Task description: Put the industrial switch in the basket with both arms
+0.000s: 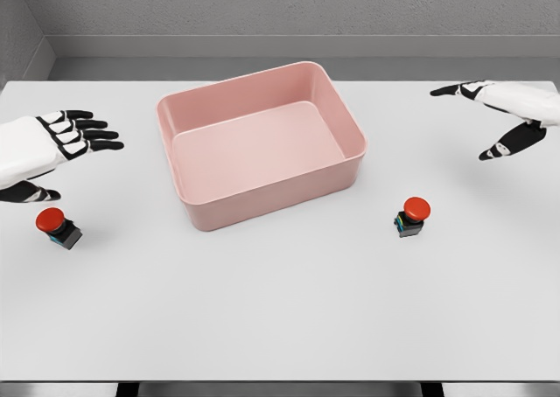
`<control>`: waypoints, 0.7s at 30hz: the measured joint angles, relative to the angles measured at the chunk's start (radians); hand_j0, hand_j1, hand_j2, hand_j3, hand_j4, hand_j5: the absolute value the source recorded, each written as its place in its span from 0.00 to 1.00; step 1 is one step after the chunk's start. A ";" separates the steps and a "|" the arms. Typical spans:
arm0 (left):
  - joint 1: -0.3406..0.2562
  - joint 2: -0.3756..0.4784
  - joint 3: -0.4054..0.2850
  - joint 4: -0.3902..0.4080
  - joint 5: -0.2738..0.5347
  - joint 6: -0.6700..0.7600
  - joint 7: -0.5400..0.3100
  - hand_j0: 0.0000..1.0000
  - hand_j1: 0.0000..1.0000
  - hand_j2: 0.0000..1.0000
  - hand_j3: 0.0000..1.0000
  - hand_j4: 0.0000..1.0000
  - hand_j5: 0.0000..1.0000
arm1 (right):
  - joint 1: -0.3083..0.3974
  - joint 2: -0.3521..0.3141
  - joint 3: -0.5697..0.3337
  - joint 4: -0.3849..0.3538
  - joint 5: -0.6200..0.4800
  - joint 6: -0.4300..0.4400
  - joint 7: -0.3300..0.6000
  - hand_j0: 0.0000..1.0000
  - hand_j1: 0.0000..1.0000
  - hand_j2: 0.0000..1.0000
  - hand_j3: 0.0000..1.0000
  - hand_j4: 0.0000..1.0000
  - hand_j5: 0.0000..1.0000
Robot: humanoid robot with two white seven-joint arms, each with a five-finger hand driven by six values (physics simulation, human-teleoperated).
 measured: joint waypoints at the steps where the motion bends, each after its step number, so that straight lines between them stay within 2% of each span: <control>1: -0.002 -0.003 0.000 0.000 0.004 0.000 0.000 1.00 1.00 1.00 1.00 1.00 1.00 | 0.003 0.002 0.000 0.000 0.001 -0.002 0.000 1.00 1.00 1.00 1.00 1.00 1.00; 4: -0.002 -0.015 -0.001 0.000 0.011 0.000 -0.001 1.00 1.00 1.00 1.00 1.00 1.00 | -0.002 -0.005 0.000 -0.015 0.003 -0.025 0.000 1.00 1.00 1.00 1.00 1.00 1.00; 6: 0.002 -0.020 -0.001 0.000 0.013 0.000 -0.001 1.00 1.00 1.00 1.00 1.00 1.00 | 0.006 -0.029 0.003 -0.063 0.004 -0.045 -0.003 1.00 1.00 1.00 1.00 1.00 1.00; 10: 0.029 -0.020 -0.001 0.000 0.014 0.000 -0.001 1.00 1.00 1.00 1.00 1.00 1.00 | 0.011 -0.086 0.010 -0.117 0.004 -0.136 -0.008 1.00 1.00 1.00 1.00 1.00 1.00; 17: 0.066 0.019 -0.001 -0.001 0.032 0.000 0.006 1.00 1.00 1.00 1.00 1.00 1.00 | 0.026 -0.101 0.051 -0.135 0.026 -0.178 0.002 1.00 1.00 1.00 1.00 1.00 1.00; 21: 0.066 0.029 0.000 -0.002 0.041 0.000 0.025 1.00 1.00 1.00 1.00 1.00 1.00 | 0.034 -0.097 0.055 -0.137 0.054 -0.181 0.003 1.00 1.00 1.00 1.00 1.00 1.00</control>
